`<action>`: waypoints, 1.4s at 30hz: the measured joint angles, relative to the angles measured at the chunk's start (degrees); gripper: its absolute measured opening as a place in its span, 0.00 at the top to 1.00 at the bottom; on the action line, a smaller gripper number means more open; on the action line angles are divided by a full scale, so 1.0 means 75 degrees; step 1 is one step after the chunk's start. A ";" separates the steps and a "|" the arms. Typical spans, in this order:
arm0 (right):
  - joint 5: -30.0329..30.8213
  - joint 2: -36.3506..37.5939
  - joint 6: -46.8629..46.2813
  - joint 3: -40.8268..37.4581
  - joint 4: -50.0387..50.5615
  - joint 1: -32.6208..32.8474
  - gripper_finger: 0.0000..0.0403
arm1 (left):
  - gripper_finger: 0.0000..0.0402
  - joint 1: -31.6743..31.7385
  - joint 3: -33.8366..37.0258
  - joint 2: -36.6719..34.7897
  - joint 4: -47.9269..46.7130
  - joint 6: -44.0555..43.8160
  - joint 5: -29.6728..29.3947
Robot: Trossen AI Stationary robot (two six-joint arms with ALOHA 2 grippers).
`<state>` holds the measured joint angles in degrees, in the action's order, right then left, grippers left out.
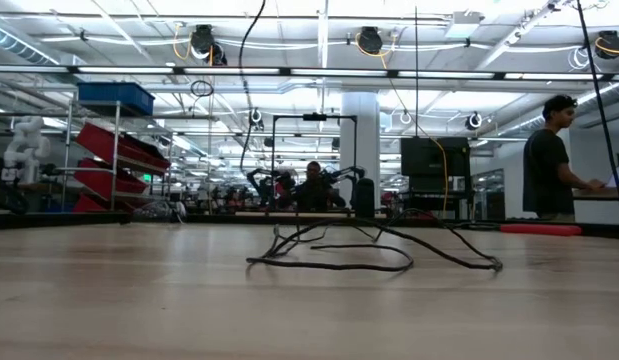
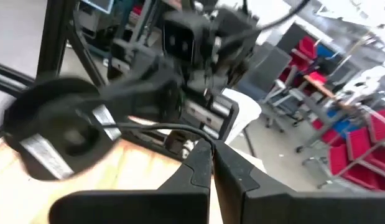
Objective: Coil cords
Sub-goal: Uncoil the black cable wire from the spool
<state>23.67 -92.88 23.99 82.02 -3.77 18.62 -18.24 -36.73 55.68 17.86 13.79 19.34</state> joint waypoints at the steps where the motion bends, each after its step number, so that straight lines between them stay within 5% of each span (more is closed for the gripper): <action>1: 0.0189 0.0098 0.0076 0.0000 0.0053 0.0128 1.00 | 1.00 0.0017 0.0000 0.0000 -0.0025 -0.0001 -0.0032; 10: 0.1270 0.0512 0.0630 0.0000 0.0540 0.1102 1.00 | 1.00 0.0030 0.0000 -0.0044 0.0060 -0.0022 -0.0386; 25: 0.1182 0.0503 -0.0081 0.0000 0.2167 0.0994 1.00 | 1.00 -0.0602 0.0000 -0.1160 0.0821 0.0012 -0.0388; 33: -0.1118 0.0411 -0.1259 0.0000 0.2560 0.0428 1.00 | 1.00 -0.1004 0.0000 -0.1172 0.1246 0.0210 -0.0388; 42: -0.1136 -0.0112 -0.1111 0.0000 0.2147 -0.0130 1.00 | 1.00 -0.1177 0.0000 -0.0692 0.1918 0.0226 0.0156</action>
<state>15.15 -93.72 15.66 82.02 12.34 17.65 -27.07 -36.73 50.49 32.25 15.49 20.51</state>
